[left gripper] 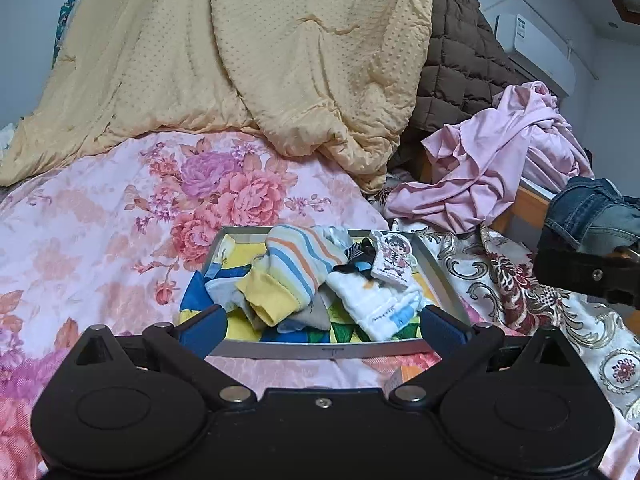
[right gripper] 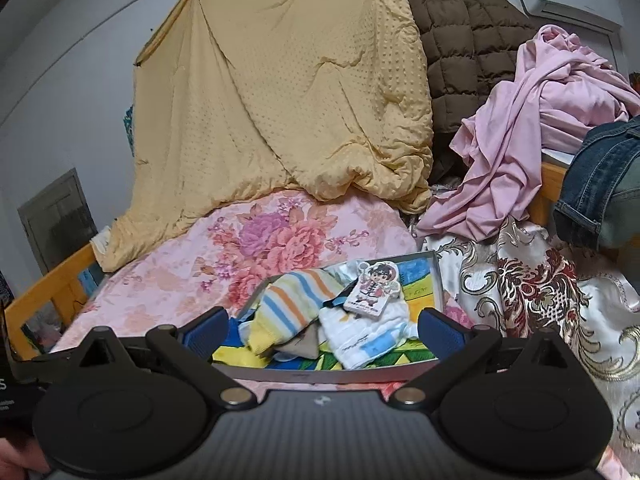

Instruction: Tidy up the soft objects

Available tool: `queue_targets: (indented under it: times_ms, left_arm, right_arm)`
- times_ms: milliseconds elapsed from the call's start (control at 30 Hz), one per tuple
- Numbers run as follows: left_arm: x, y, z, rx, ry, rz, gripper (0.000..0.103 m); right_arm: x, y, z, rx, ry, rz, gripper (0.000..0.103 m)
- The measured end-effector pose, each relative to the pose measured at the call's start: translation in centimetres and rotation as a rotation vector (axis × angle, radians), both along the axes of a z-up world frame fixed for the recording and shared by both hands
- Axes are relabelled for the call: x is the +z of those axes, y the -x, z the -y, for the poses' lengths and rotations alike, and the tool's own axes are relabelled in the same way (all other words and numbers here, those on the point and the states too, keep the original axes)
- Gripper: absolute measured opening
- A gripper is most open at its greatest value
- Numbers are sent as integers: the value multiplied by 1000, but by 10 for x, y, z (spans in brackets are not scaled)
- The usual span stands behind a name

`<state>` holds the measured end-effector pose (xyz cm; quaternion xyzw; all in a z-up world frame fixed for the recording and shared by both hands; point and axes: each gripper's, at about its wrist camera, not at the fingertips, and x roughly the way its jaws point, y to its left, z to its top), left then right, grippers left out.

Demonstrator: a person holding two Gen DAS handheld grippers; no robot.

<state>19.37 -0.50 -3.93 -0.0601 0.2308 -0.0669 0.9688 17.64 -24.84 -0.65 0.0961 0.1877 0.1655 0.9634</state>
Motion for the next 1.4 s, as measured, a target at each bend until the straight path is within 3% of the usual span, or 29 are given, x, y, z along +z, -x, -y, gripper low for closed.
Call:
queue_targets:
  times_ms: [733,1100,1300,1400]
  left_arm:
    - [3,90,-2,6,-16,-8,102]
    - [-48,126,6,-1,0,-129,102]
    - [-85,149,17,14,-3,-246,102]
    - [-93,156,18,18,-10,-270,102]
  right_arm:
    - [-3,83,17,-11,-26,-19,102]
    - [-50,127,16,-19,64,2,103]
    - [-86,128,20,-38,85,-150,102]
    - [-86,134,22,-47,75,-145,103]
